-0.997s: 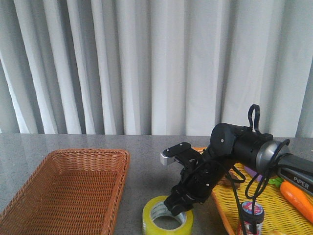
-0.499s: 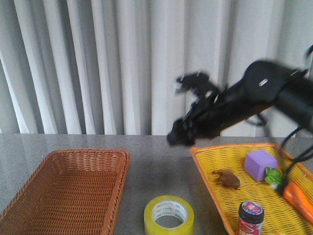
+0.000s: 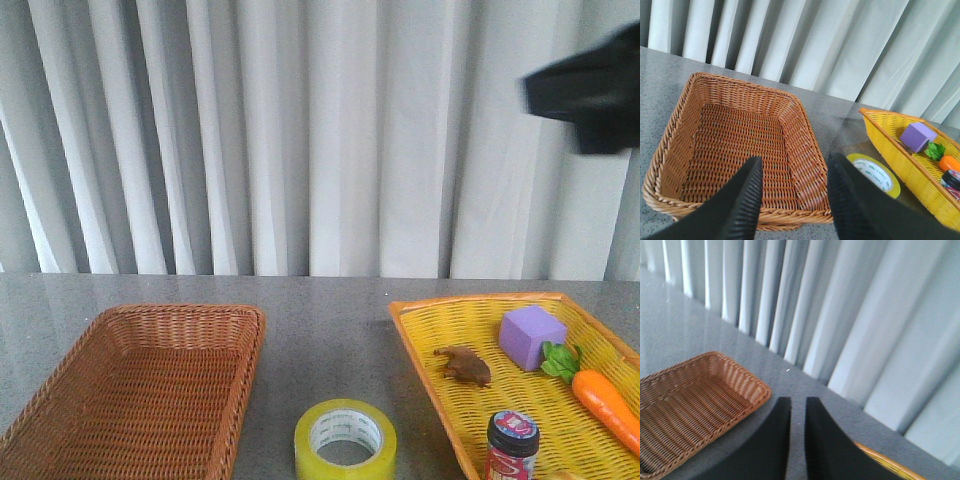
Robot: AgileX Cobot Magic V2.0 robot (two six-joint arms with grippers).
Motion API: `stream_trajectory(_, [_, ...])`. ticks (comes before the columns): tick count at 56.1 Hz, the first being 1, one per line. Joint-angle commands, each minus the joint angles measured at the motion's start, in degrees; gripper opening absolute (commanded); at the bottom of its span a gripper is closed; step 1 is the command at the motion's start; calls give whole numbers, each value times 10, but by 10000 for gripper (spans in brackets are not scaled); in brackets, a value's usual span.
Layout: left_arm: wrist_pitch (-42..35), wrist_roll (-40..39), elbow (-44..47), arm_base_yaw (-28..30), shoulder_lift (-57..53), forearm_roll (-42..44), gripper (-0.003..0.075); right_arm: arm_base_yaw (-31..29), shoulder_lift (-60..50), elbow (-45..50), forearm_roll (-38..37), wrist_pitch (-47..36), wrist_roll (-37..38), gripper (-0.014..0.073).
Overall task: Transfer tape with both arms
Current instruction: 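Open the right gripper and withdraw it upward, then reach the left gripper down and grasp the tape roll on the table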
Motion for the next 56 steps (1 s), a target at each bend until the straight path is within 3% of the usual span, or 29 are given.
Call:
stream_trajectory(1, [-31, 0, -21, -4, 8, -2, 307, -3, -93, 104, -11, -98, 8, -13])
stream_trajectory(7, [-26, 0, -21, -4, 8, -2, 307, -3, -210, 270, -50, -159, 32, -8])
stream_trajectory(15, [-14, 0, -21, -4, 8, -2, 307, -3, -356, 461, -131, -220, 119, -5])
stream_trajectory(23, [-21, 0, -21, -4, 8, -4, 301, -3, -471, 592, -164, -234, 204, -4])
stream_trajectory(31, [-35, 23, -23, -4, 24, -21, 267, -3, -542, 680, -182, -234, 216, -4])
stream_trajectory(38, [-32, 133, -64, -20, 77, -95, 239, -3, -562, 715, -182, -229, 227, -4])
stream_trajectory(48, [16, 364, -184, -56, 205, -180, 244, -3, -562, 733, -184, -231, 236, -4])
stream_trajectory(56, [96, 447, -297, -72, 326, -205, 264, -3, -562, 737, -182, -225, 236, -4])
